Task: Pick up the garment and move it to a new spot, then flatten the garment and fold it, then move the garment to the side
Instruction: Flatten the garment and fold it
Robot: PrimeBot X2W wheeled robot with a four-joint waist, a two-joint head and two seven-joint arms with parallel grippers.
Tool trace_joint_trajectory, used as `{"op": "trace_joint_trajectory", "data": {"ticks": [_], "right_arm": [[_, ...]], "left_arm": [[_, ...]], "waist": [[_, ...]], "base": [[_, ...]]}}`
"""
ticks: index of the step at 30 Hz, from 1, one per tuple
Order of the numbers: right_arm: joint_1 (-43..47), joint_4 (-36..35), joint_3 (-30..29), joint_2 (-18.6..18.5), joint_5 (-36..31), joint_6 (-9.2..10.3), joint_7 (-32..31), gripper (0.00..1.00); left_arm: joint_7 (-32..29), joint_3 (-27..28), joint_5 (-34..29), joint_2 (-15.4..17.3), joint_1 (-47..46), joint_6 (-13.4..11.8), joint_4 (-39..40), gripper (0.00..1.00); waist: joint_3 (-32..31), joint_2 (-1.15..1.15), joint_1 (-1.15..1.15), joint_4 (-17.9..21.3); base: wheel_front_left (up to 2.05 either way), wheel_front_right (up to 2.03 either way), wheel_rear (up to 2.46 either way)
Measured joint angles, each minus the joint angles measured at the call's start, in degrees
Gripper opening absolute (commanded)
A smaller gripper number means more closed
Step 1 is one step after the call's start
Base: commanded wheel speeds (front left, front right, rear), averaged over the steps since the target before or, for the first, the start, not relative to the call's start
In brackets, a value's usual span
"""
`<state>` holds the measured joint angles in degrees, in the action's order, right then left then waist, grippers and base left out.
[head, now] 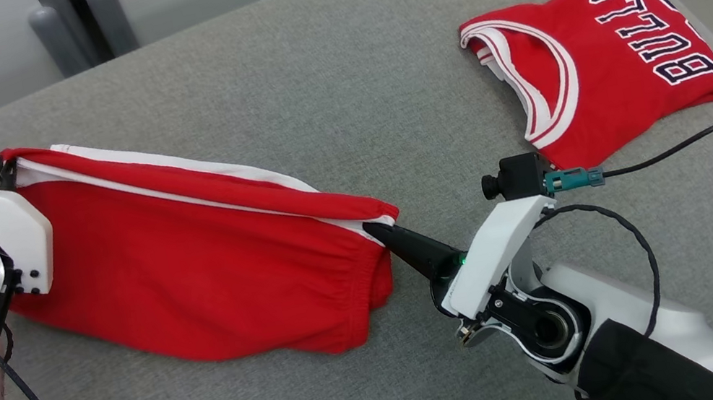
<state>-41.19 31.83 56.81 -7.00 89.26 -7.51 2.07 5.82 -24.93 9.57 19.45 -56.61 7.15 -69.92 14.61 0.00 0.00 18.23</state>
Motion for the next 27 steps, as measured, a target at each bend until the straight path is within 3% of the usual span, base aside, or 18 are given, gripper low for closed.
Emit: {"op": "trace_joint_trajectory", "data": {"ticks": [13,24,25,26,27], "right_arm": [[-2.7,1.7,-0.4,3.0,0.0,0.0,1.8,0.0],[-4.1,2.0,-0.5,3.8,0.4,0.0,2.6,0.0],[-4.2,2.0,-0.5,3.8,0.4,0.0,2.6,0.0],[-4.2,2.0,-0.4,3.8,0.4,0.0,2.5,0.0],[-4.3,2.1,-0.3,3.8,0.4,0.0,2.4,0.0]], "left_arm": [[-1.2,0.6,1.3,1.1,-3.8,-2.2,-2.6,0.0],[0.0,-0.7,1.5,1.5,-6.6,-3.4,-3.2,0.0],[0.3,-0.9,1.4,1.5,-6.7,-3.5,-3.2,0.06],[0.6,-1.0,1.4,1.4,-6.8,-3.7,-3.2,0.21],[0.8,-1.1,1.4,1.4,-6.9,-3.9,-3.3,0.43]], "waist": [[5.7,0.0,0.0,3.3],[9.1,0.0,0.0,3.6],[9.3,0.0,0.0,3.5],[9.4,0.0,0.0,3.5],[9.4,0.0,0.0,3.4]], "base": [[0.0,0.0,0.0],[0.0,0.0,0.0],[0.0,0.0,0.0],[0.0,0.0,0.0],[0.0,0.0,0.0]]}}
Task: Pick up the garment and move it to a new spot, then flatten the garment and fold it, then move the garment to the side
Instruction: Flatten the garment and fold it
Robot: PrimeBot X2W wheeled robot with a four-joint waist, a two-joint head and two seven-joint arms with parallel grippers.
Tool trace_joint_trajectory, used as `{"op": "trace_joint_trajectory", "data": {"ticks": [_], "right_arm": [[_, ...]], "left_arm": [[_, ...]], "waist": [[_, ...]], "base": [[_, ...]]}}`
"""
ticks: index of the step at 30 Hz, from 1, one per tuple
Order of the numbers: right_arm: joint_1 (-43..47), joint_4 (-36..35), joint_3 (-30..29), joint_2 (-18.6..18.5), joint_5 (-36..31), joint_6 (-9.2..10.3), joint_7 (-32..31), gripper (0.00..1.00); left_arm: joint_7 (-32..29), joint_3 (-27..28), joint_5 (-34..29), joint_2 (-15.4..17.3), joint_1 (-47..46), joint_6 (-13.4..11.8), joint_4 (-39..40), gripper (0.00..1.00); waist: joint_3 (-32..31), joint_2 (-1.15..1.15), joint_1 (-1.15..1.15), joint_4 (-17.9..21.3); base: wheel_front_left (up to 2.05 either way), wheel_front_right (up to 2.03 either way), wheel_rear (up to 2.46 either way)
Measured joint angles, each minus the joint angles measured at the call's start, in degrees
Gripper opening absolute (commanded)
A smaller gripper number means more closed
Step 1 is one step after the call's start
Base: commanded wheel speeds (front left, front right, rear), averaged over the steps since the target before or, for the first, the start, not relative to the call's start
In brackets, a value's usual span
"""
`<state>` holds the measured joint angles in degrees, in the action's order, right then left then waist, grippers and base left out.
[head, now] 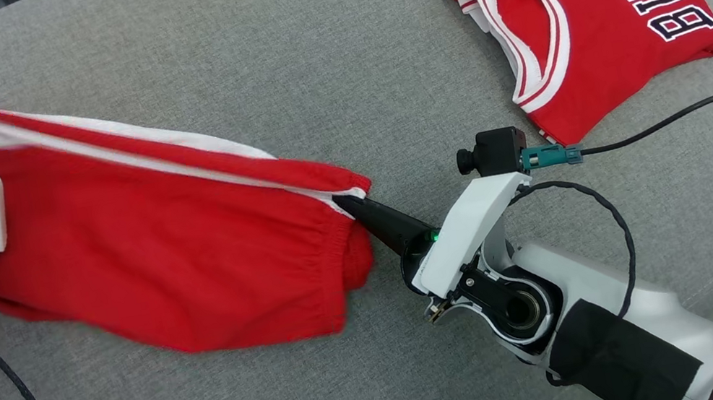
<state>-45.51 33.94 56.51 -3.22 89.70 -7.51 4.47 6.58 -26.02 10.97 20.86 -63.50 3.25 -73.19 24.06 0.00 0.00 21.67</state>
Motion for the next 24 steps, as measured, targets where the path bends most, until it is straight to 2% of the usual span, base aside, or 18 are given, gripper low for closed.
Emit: {"op": "trace_joint_trajectory", "data": {"ticks": [1,2,3,4,5,16,24], "right_arm": [[0.0,0.2,0.1,-0.1,0.1,0.0,-0.3,0.0],[0.0,0.4,0.2,-0.1,0.3,0.0,-0.8,0.0],[0.0,0.5,0.1,-0.1,0.7,0.01,-1.1,0.19],[0.0,0.5,-0.2,-0.1,1.3,0.01,-1.4,0.67],[0.2,0.5,-0.7,0.0,2.2,0.01,-2.0,1.0],[0.7,1.9,-2.6,-0.2,1.8,0.01,-1.4,1.0],[1.1,3.2,-1.3,-3.0,-1.6,0.02,0.3,1.0]], "left_arm": [[0.0,0.0,0.0,0.3,-0.1,-0.5,-0.1,0.63],[0.2,-0.1,0.0,0.6,-0.2,-0.6,-0.2,1.0],[0.3,-0.1,0.0,0.7,-0.2,-0.8,-0.3,1.0],[0.3,-0.2,0.0,0.7,-0.2,-1.1,-0.3,1.0],[0.3,-0.4,0.0,0.5,-0.2,-1.5,-0.4,1.0],[1.8,-0.7,1.1,0.1,1.4,-2.5,-0.5,1.0],[3.9,-0.4,2.8,-1.9,4.8,-2.8,-0.6,1.0]], "waist": [[0.0,0.0,0.0,0.0],[0.1,0.0,0.0,0.0],[0.1,0.0,0.0,0.0],[0.1,0.0,0.0,-0.1],[0.0,0.0,0.0,-0.1],[-1.9,0.0,0.0,-1.0],[-5.9,0.0,0.0,-2.5]], "base": [[0.0,0.0,0.0],[0.0,0.0,0.0],[0.0,0.0,0.0],[0.0,0.0,0.0],[0.0,0.0,0.0],[0.0,0.0,0.0],[0.0,0.0,0.0]]}}
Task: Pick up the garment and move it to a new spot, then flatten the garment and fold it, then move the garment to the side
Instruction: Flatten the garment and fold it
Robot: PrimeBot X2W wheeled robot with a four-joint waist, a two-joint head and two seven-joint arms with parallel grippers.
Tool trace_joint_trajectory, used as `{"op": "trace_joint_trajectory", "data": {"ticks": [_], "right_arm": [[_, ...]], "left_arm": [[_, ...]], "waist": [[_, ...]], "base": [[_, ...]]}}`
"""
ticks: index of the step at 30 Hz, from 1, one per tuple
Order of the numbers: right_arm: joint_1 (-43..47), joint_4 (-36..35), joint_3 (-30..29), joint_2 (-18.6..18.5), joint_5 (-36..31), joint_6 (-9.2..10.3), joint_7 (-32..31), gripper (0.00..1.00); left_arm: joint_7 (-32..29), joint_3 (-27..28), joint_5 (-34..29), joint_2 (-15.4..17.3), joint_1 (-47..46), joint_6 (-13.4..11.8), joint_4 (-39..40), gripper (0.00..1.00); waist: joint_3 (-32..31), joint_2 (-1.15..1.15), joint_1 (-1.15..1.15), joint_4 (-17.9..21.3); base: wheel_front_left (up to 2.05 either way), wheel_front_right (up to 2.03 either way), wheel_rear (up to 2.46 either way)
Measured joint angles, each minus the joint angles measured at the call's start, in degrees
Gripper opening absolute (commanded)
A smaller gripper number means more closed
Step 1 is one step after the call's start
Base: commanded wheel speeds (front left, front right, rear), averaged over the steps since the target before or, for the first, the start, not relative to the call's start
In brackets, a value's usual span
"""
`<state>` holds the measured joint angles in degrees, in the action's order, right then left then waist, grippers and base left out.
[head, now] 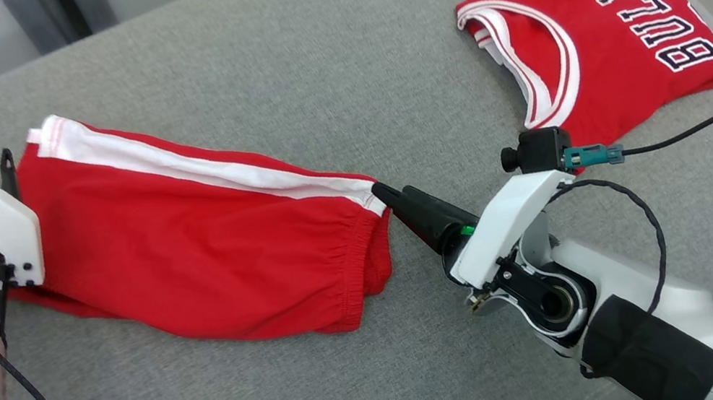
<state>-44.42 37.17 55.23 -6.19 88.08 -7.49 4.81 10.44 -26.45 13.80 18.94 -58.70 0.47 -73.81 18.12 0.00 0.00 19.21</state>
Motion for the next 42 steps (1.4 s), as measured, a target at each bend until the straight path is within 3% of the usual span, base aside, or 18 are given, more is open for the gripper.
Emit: {"op": "trace_joint_trajectory", "data": {"ticks": [10,15,22,26,29,35,42], "right_arm": [[-0.1,2.4,5.2,-4.6,-8.6,0.0,7.7,1.0],[0.1,3.0,4.8,-7.3,-14.9,-0.01,9.9,1.0],[6.0,-2.5,-15.4,-10.6,-40.7,-0.01,10.2,1.0],[13.8,-10.5,-26.6,-9.4,-55.3,-0.01,10.3,1.0],[19.5,-16.2,-31.9,-7.6,-63.3,-0.01,10.3,1.0],[28.1,-22.9,-39.1,-4.4,-71.5,-0.01,10.3,1.0],[35.9,-24.5,-43.6,-1.2,-74.8,-0.01,10.3,1.0]], "left_arm": [[3.8,0.7,2.1,-2.8,3.9,0.7,1.0,1.0],[4.5,1.6,2.9,-3.8,7.5,1.0,7.8,1.0],[4.5,5.4,3.1,-3.8,17.2,0.3,23.2,1.0],[4.5,9.1,2.9,-4.1,24.4,-1.1,33.1,1.0],[4.5,11.5,1.7,-4.9,30.5,-2.0,40.5,1.0],[4.5,17.2,-1.3,-8.5,42.9,-4.5,53.8,1.0],[4.5,18.9,-6.3,-13.4,55.0,-3.7,62.0,1.0]], "waist": [[-6.7,0.0,0.0,-2.6],[-11.0,0.0,0.0,-4.8],[-15.8,0.0,0.0,-10.0],[-17.8,0.0,0.0,-13.3],[-19.1,0.0,0.0,-15.6],[-21.2,0.0,0.0,-19.2],[-23.1,0.0,0.0,-21.7]], "base": [[0.0,0.0,0.0],[0.0,0.0,0.0],[0.0,0.0,0.0],[0.0,0.0,0.0],[0.0,0.0,0.0],[0.0,0.0,0.0],[0.0,0.0,0.0]]}}
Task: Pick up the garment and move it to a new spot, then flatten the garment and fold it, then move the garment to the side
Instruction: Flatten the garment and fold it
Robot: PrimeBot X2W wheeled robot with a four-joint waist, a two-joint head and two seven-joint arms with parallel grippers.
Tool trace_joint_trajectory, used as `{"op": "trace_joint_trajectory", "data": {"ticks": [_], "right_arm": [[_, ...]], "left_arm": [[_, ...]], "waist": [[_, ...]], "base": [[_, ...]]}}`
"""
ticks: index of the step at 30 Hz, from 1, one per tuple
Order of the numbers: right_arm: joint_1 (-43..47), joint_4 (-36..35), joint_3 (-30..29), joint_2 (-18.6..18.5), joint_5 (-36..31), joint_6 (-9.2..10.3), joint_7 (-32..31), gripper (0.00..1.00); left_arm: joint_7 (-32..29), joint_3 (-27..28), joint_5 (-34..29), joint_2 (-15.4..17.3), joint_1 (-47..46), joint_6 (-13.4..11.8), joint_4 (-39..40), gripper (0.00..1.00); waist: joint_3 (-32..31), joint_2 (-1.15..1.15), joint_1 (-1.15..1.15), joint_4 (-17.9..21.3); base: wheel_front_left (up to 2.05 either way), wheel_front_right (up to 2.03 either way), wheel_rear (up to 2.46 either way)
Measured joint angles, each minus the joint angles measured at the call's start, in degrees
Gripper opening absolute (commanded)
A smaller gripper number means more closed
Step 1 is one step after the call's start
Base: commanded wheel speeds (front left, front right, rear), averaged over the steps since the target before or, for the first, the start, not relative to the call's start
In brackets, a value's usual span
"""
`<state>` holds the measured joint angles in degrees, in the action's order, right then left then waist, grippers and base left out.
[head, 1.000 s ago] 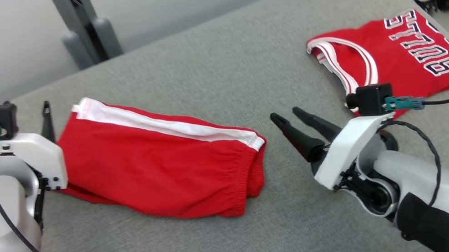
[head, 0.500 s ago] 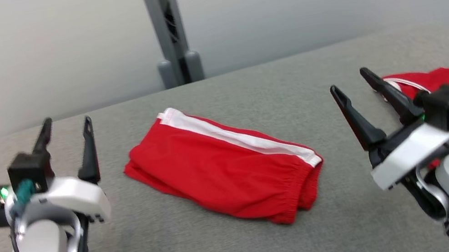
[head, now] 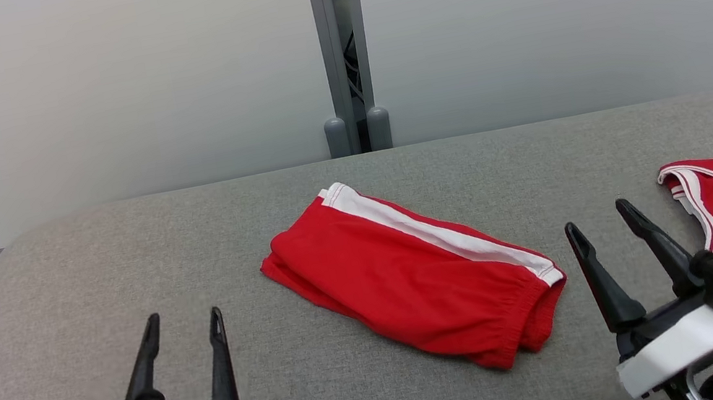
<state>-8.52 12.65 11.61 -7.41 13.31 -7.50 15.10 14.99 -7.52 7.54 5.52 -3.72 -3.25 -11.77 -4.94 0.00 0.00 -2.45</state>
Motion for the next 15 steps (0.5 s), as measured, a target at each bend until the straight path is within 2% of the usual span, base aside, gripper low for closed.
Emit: {"op": "trace_joint_trajectory", "data": {"ticks": [6,15], "right_arm": [[3.7,0.5,-0.8,1.4,-0.2,0.0,0.0,1.0],[4.5,1.8,-0.6,2.0,0.4,0.0,0.0,1.0]], "left_arm": [[0.0,0.3,-2.7,-2.0,6.0,-0.6,2.8,1.0],[0.0,-0.5,-3.6,-2.6,6.7,0.0,3.4,1.0]], "waist": [[-0.7,0.0,0.0,-0.6],[-0.5,0.0,0.0,-0.7]], "base": [[0.0,0.0,0.0],[0.0,0.0,0.0]]}}
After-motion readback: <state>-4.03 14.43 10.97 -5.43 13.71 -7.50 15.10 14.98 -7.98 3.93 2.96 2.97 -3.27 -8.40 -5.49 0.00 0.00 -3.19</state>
